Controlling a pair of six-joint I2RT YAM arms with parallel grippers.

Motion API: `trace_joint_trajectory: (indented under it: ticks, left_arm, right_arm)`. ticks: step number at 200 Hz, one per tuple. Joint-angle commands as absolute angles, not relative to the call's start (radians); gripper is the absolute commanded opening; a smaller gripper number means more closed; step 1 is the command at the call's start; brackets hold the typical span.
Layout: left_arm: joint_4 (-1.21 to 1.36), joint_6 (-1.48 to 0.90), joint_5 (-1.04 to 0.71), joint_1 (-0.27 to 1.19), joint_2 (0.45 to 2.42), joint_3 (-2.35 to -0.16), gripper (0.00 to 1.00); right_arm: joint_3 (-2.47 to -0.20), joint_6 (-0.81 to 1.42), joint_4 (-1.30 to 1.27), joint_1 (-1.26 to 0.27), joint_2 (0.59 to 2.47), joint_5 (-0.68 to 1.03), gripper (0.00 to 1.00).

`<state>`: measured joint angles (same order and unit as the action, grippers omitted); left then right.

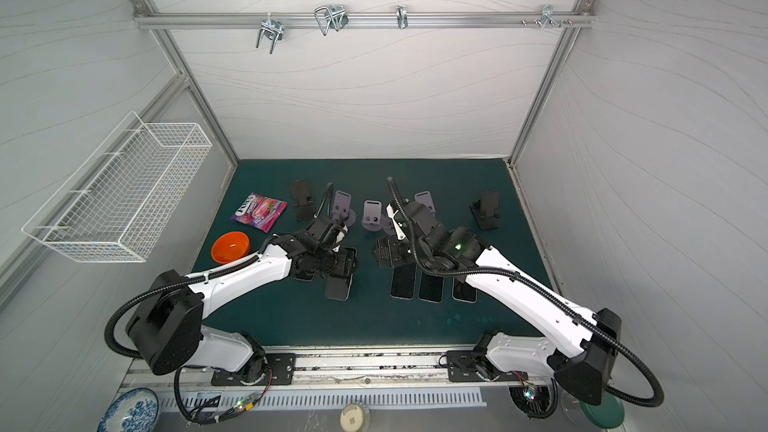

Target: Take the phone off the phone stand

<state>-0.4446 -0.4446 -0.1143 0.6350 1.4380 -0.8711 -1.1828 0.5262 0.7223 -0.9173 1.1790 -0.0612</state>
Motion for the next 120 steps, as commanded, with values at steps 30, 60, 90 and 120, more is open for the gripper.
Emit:
trace_joint_trajectory:
  ticks: [30, 60, 90, 120]
  left_arm:
    - [-0.462, -0.480, -0.050, 0.646, 1.500, -0.945, 0.64]
    - [-0.462, -0.486, -0.034, 0.658, 1.526, -0.958, 0.64]
    - [-0.463, -0.493, -0.017, 0.664, 1.552, -0.964, 0.65]
    - [-0.463, -0.500, -0.005, 0.669, 1.578, -0.968, 0.65]
  right_arm:
    - [-1.162, 0.530, 0.757, -0.923, 1.166, -0.088, 0.88]
    - [-1.155, 0.531, 0.754, -0.923, 1.169, -0.086, 0.88]
    - [-1.154, 0.531, 0.758, -0.924, 1.167, -0.087, 0.88]
    - [-1.150, 0.531, 0.759, -0.924, 1.163, -0.094, 0.88]
